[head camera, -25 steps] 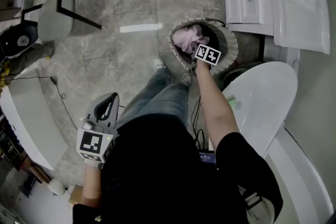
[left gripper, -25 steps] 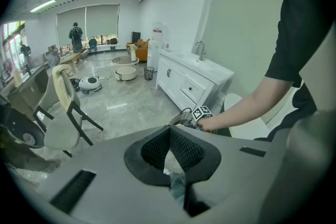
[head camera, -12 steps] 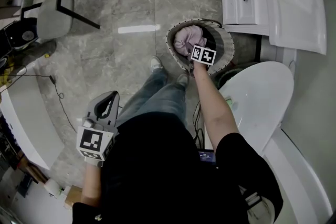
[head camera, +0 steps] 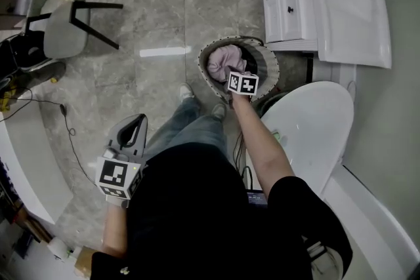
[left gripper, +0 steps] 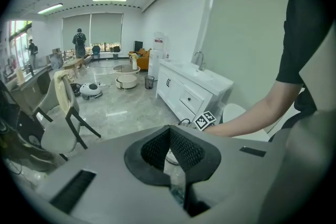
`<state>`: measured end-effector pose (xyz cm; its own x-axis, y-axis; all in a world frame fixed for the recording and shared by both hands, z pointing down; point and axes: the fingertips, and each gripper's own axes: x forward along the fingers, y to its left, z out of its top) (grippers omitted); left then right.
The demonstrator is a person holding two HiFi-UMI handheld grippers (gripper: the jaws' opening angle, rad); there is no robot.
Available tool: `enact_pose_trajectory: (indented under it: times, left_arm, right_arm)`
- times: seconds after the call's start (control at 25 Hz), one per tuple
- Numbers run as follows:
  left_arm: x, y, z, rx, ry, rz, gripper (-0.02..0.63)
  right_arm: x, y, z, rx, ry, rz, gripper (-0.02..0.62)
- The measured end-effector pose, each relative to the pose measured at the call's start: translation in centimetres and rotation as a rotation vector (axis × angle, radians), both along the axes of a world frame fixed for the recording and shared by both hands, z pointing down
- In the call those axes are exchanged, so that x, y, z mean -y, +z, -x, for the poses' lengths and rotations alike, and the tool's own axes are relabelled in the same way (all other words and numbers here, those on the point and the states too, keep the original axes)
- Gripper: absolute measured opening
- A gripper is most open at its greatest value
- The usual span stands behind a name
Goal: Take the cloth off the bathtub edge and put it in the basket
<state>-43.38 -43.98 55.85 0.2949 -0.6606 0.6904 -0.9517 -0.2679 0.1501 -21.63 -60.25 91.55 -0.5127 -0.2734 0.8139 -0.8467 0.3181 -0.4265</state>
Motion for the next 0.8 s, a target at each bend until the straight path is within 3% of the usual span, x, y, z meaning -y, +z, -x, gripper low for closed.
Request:
enact_pose_trajectory:
  times: [0.36,0.8]
  left_arm:
    - [0.8,-2.0,-1.3,-0.046,-0.034,-0.067,0.012]
    - [1.4,-5.9,-3.0,-0.080,-0.072,-0.164,0.012]
  right_arm:
    - [-0.2,-9.3,1.0,0.043,-0.098,-0.089,-0.005]
    - [-2.9,-26.2,2.3,0.221,-0.184,-0.248,-0.005]
